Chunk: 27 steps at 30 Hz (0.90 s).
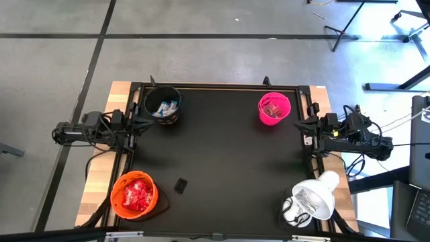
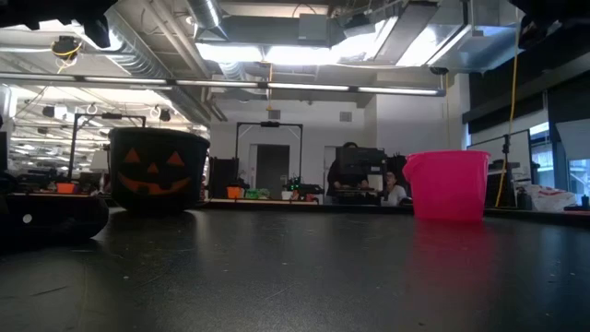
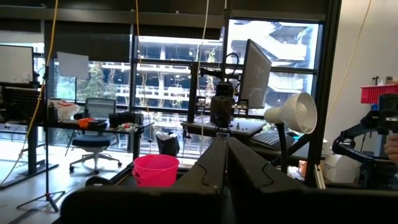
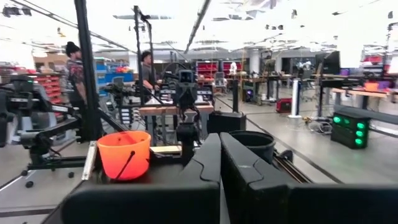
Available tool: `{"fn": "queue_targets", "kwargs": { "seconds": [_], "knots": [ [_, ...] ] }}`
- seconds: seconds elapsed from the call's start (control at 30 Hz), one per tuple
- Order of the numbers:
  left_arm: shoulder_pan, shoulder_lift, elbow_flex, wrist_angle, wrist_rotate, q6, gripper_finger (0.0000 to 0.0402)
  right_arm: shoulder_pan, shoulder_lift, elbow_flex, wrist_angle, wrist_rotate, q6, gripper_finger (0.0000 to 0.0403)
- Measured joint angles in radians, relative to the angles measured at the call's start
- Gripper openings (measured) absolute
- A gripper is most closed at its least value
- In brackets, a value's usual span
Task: Sort candy
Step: Return to Home Position
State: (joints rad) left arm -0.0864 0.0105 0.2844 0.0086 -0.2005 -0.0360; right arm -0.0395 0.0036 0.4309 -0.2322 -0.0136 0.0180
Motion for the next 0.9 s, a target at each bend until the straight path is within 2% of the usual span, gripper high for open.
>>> {"fn": "queue_targets", "kwargs": {
  "seconds": [0.9],
  "knots": [
    [0.000,0.000,0.000,0.000,0.000,-0.002,0.0007,0.000,0.001,0.000,-0.010,0.021,0.002,0.0001]
  ]
}}
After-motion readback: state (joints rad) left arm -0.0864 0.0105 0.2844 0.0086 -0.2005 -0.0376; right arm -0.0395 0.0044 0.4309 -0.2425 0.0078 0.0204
